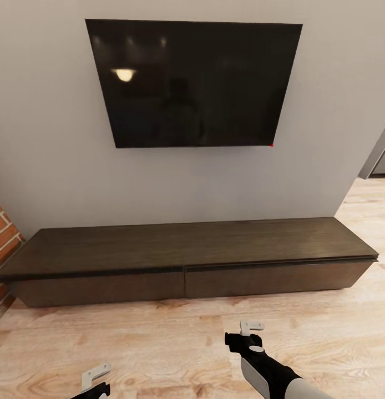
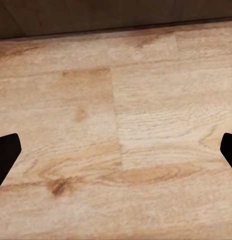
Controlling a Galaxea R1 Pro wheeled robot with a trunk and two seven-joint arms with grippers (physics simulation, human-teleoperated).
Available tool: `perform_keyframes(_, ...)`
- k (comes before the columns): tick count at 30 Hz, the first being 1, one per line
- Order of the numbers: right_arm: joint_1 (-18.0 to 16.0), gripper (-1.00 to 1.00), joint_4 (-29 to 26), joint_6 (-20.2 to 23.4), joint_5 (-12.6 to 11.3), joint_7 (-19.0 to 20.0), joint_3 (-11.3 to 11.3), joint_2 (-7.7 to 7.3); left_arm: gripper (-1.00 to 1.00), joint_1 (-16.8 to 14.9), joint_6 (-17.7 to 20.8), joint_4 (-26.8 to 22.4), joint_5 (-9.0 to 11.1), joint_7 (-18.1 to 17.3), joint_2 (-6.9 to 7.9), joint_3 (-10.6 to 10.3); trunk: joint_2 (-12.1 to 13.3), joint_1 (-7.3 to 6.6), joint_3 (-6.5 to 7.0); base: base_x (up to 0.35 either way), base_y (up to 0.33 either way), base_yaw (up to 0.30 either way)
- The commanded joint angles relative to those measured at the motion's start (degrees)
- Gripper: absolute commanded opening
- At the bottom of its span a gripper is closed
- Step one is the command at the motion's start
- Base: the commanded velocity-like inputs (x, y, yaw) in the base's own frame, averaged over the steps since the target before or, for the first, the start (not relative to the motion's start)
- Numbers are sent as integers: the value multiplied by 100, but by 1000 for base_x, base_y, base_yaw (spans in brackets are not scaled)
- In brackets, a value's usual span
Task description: Place each of the two pumpkins and all three candles from the living room inside a cabinet in the living room (use any cabinet), then make sure every cabinet is closed, and position the cauldron so it is next to a table in the living room.
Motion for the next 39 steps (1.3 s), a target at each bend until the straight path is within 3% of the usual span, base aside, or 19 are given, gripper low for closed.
perform_keyframes(1, -7, 100, -6, -6, -47, -37, 48, -3, 100, -3, 36, -14, 22, 46, 8, -48, -3, 0, -5, 0, 4, 0)
perform_keyframes(10, -7, 100, -6, -3, -36, -33, 71, -3, 100, -3, 36, -14, 24, 46, 8, -48, -3, 0, -5, 0, 79, 0)
perform_keyframes(15, -8, 100, -2, 3, 66, -41, 202, -3, 100, -3, 36, -14, 24, 46, 8, -48, -3, 0, -5, 0, 9, 16)
perform_keyframes(31, -5, 100, -6, 7, 75, -42, 215, -7, 100, -3, 29, -17, 44, 46, 15, -40, -3, 0, -5, 0, 0, 58)
perform_keyframes(39, -4, 100, -6, 3, 77, -42, 215, -7, 100, -3, -152, -21, 100, 46, 40, 6, -3, 0, -5, 0, 0, 0)
